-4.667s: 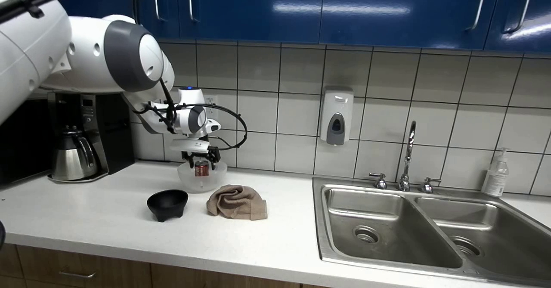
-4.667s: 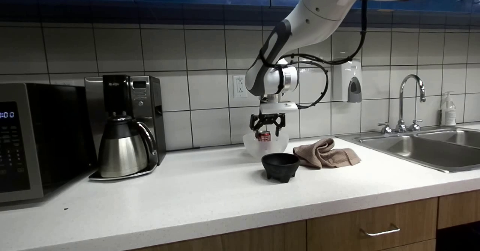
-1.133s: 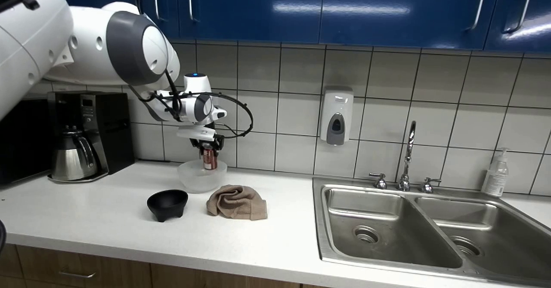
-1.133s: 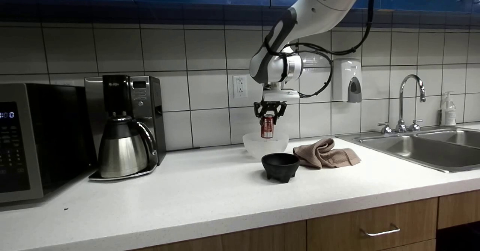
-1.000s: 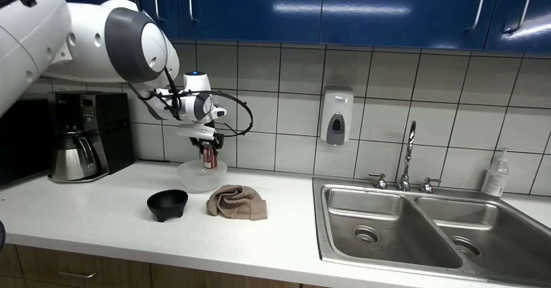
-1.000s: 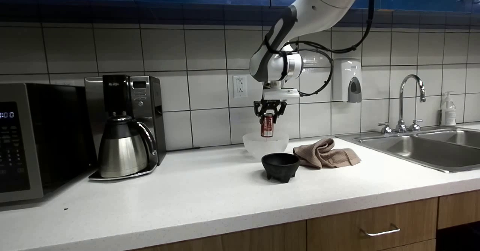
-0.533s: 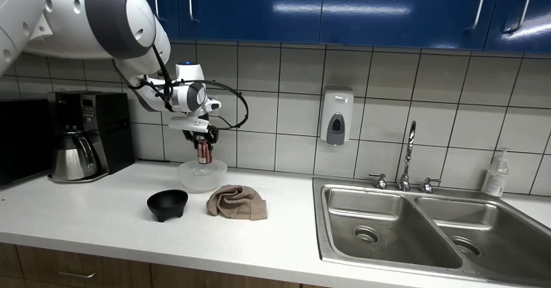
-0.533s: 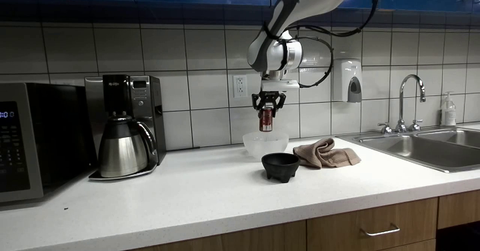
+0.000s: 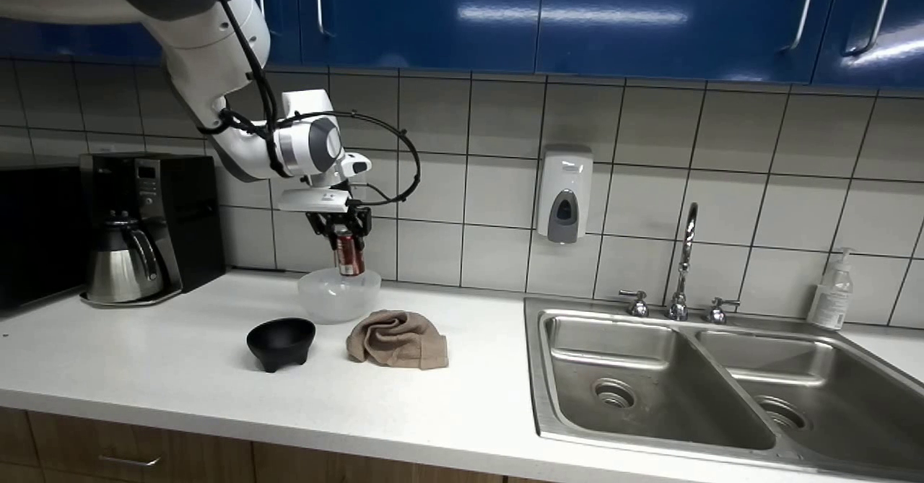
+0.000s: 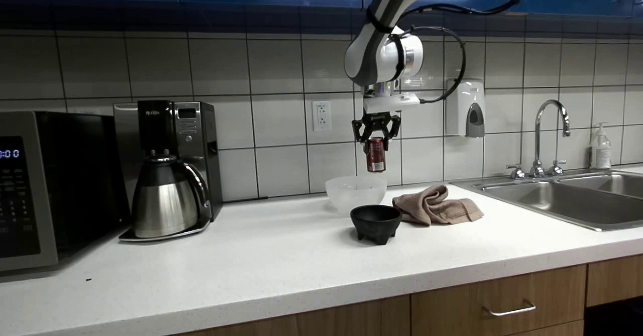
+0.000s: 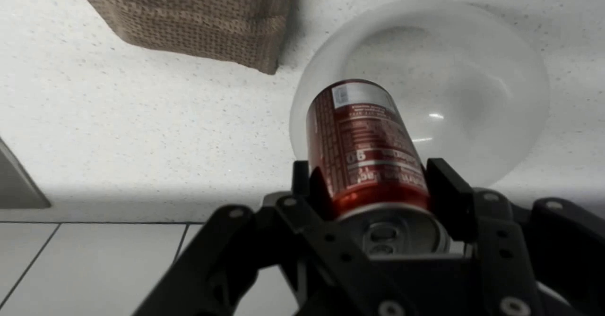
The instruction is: Remove the red can bottle from the opaque bowl and put it on the kitchen countertop
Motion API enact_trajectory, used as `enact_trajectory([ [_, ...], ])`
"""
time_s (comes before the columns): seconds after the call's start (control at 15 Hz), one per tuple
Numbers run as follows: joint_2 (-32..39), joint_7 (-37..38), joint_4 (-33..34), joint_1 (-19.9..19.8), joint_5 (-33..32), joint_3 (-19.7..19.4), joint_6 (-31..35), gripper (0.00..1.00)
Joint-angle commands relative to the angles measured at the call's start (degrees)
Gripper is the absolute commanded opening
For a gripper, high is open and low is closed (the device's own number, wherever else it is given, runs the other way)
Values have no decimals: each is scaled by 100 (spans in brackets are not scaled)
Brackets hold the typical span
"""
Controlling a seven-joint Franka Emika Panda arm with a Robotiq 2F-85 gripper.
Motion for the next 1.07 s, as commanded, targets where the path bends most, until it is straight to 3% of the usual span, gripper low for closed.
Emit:
enact_trajectory([
  [0.0,-790,493,-1022,92,-498,-255,183,38],
  [0.53,-1933,1242,-2233,-8,-1271,-450,-47,38],
  [1.0,-2504,955,-3179,-439,-1161,-320,-32,38],
])
